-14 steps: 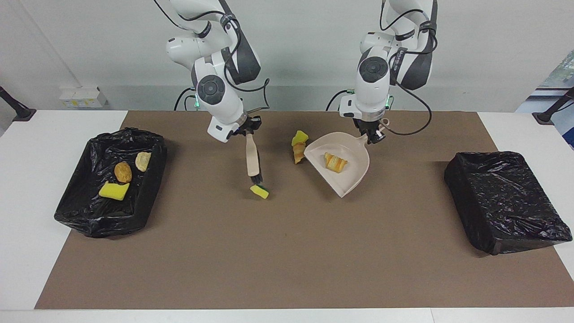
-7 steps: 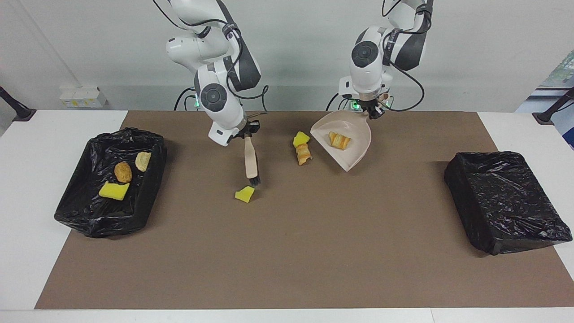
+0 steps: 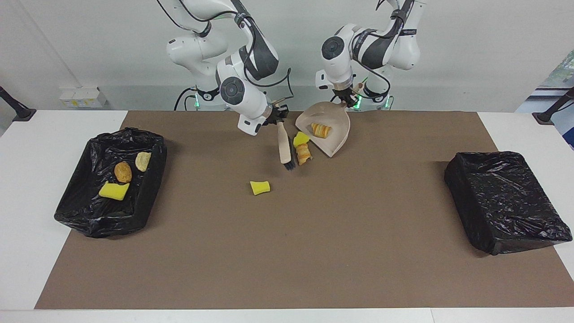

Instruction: Sweep and dump trash in bin

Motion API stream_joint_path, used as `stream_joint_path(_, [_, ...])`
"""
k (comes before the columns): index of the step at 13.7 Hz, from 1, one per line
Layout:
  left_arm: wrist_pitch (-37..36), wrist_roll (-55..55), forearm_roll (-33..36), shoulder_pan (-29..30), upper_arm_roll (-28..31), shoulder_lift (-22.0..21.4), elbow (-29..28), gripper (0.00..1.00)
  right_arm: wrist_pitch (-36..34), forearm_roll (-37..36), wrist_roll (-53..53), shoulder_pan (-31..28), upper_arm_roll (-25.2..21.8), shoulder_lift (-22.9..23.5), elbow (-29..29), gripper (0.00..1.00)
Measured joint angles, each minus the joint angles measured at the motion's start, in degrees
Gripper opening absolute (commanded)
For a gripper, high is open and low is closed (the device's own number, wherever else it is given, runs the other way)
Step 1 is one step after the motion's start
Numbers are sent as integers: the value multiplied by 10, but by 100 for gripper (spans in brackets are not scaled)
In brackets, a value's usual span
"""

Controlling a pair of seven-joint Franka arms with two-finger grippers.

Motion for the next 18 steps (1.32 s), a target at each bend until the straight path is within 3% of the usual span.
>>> stream_joint_path(2, [37,-1,-29,0,2,24,-2,0,0,-19,0,-3,-3,0,8,0])
stream_joint_path(5, [72,-2,-36,6,8,71,20,0,0,-129,12,-10,-6,5,23,0])
stream_joint_path(9, [80,2,-37,48,14,174,141,0,0,-254,15,-32,-7,29,51,0])
stream_joint_path(12, [82,27,-24,57,15,262,223,0,0,-327,15,-39,-7,78,87,0])
stream_joint_path(15, [60,71,-5,57,15,301,270,0,0,-406,15,-38,-6,132,121,0])
stream_joint_path(18, [57,136,8,58,17,325,302,0,0,-423,15,-35,-4,159,135,0])
